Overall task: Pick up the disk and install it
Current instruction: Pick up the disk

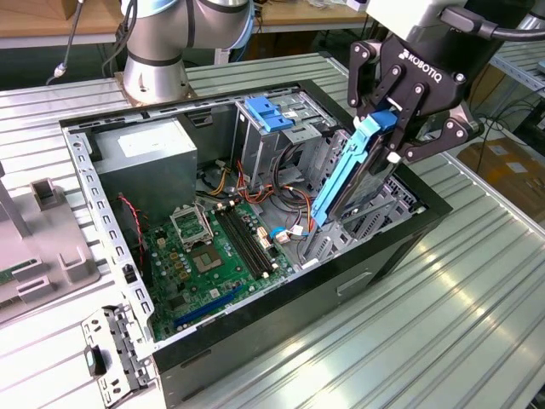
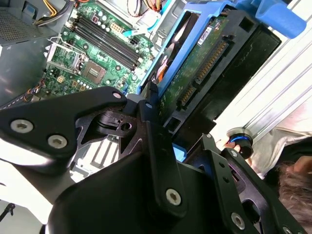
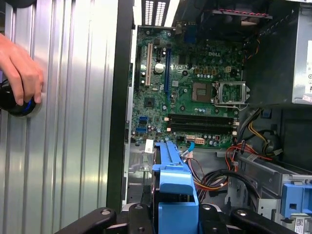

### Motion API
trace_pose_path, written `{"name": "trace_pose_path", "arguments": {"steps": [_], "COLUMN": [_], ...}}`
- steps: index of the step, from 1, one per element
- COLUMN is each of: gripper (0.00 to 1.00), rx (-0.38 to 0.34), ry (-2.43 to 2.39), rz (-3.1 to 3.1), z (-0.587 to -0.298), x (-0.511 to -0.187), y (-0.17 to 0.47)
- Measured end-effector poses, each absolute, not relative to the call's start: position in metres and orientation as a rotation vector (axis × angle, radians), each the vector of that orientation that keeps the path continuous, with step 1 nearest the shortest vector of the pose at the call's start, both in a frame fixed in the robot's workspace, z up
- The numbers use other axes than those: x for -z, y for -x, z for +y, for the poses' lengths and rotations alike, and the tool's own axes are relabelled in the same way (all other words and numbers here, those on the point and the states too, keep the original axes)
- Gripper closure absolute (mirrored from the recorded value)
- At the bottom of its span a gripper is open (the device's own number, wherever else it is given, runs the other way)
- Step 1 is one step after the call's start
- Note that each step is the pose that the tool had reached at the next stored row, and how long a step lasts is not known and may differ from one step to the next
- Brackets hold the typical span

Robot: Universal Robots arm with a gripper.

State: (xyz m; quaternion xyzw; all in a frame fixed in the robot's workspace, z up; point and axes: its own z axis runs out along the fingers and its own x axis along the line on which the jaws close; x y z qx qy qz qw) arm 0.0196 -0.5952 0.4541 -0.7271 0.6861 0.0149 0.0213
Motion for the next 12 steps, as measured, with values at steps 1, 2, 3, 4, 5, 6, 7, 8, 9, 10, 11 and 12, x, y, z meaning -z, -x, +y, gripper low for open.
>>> {"name": "trace_pose_path", "arguments": {"steps": [1, 2, 3, 4, 5, 6, 7, 8, 9, 10, 11, 12], "gripper": [0.64, 0.64, 0.64, 0.64, 0.64, 0.64, 0.64, 0.64, 0.64, 0.64, 0.64, 0.64], "rx": [-0.046, -0.046, -0.046, -0.046, -0.046, -0.046, -0.046, -0.046, -0.046, -0.046, -0.046, -0.046], "ry": [2.254, 2.254, 2.254, 2.254, 2.254, 2.254, 2.253, 2.254, 2.254, 2.254, 2.254, 2.254], "rz": [2.127, 2.126, 2.127, 2.127, 2.127, 2.127, 2.127, 2.127, 2.127, 2.127, 2.127, 2.127], "z": [-0.5952, -0.5952, -0.5952, -0.5952, -0.5952, -0.5953, -0.5953, -0.5953, -0.5952, -0.5953, -0.5953, -0.5953], "x": [-0.4541, -0.4541, -0.4541, -0.4541, -0.4541, -0.4541, -0.4541, -0.4541, -0.4541, -0.4541, -0.4541, -0.4540], "y": [-0.0198, -0.0201, -0.0205, -0.0208, -0.0211, -0.0214, -0.0215, -0.0217, -0.0219, -0.0220, -0.0222, -0.0224]}}
